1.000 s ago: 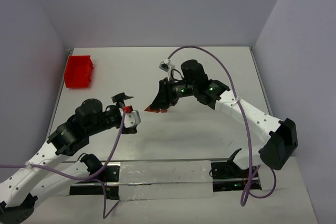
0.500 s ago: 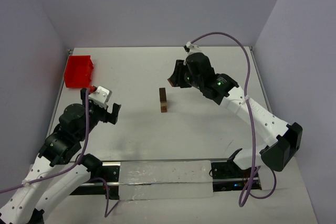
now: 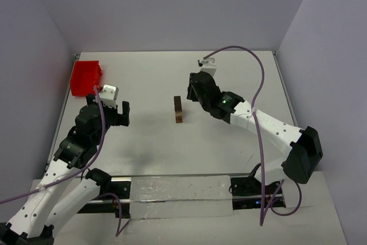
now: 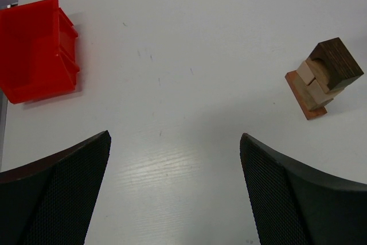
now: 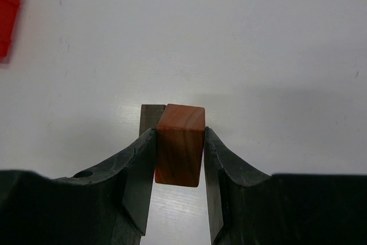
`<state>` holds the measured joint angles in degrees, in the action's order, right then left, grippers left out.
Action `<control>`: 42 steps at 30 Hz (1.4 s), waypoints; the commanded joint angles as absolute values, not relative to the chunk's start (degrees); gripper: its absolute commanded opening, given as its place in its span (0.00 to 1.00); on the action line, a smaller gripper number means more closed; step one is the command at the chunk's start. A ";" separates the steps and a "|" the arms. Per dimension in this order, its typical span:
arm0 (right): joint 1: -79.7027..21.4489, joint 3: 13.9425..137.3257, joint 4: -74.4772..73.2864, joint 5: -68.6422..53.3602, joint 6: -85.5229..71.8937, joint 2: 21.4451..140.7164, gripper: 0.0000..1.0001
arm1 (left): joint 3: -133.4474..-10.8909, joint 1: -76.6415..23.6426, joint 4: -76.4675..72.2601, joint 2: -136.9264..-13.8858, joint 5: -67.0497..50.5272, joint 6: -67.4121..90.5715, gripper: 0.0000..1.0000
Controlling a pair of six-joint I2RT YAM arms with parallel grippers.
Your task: Build the wood block tower
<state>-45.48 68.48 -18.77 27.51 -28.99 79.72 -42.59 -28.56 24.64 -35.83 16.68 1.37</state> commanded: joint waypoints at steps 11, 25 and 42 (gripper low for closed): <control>-52.31 63.41 -0.46 38.32 -22.57 82.64 0.00 | -43.48 -25.71 15.56 -39.59 18.41 2.64 0.99; -54.67 68.44 -4.53 43.70 -26.06 89.88 0.00 | -48.03 -21.39 16.60 -45.28 14.08 8.04 0.99; -56.77 66.18 3.25 46.05 -22.06 92.28 0.00 | -49.39 -21.01 14.50 -47.37 12.57 8.79 0.99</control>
